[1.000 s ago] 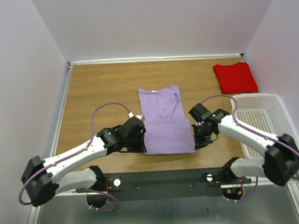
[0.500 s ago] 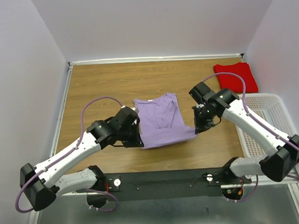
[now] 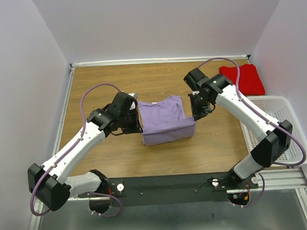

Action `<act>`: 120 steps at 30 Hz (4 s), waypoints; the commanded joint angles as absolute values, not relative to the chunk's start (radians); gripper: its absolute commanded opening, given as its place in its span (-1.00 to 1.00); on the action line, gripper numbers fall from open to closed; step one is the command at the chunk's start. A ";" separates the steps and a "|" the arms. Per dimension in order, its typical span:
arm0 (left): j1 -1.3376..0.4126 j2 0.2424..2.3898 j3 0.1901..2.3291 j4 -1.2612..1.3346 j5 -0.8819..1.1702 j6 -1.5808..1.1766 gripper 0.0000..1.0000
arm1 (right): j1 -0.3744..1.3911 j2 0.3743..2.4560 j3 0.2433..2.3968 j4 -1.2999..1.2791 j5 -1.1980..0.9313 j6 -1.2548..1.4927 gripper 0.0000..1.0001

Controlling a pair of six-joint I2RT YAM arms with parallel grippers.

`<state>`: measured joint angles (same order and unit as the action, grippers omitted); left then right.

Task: Fold and stack the t-shirts
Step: Fold the tshirt

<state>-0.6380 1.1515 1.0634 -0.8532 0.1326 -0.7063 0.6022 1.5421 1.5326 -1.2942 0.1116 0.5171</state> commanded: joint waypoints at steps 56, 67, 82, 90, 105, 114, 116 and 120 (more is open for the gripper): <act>-0.293 1.733 1.100 -0.219 -0.057 -0.540 -1.00 | 0.402 2.129 1.838 -0.755 0.081 0.370 -0.85; -0.290 1.683 1.083 -0.172 -0.123 -0.575 -0.14 | 0.402 2.102 1.844 -0.664 0.077 0.338 -0.05; -0.454 1.502 0.968 -0.005 0.077 -0.485 -0.13 | 0.373 1.939 1.551 -0.427 -0.326 0.144 0.09; -0.316 1.819 1.115 0.121 0.208 -0.518 -0.50 | 0.319 2.183 1.712 -0.359 -0.564 0.144 0.08; -0.196 1.915 1.213 0.068 0.256 -0.509 -0.28 | 0.295 2.246 1.818 -0.318 -0.589 0.265 0.08; -0.196 1.683 1.102 0.100 0.278 -0.491 0.07 | 0.321 2.273 1.793 -0.150 -0.779 0.452 0.10; -0.196 1.698 1.069 0.126 0.291 -0.497 0.06 | 0.324 2.301 1.796 -0.115 -0.798 0.503 0.11; -0.196 1.785 1.046 0.163 0.310 -0.517 -0.05 | 0.324 2.402 1.809 -0.037 -0.819 0.566 0.12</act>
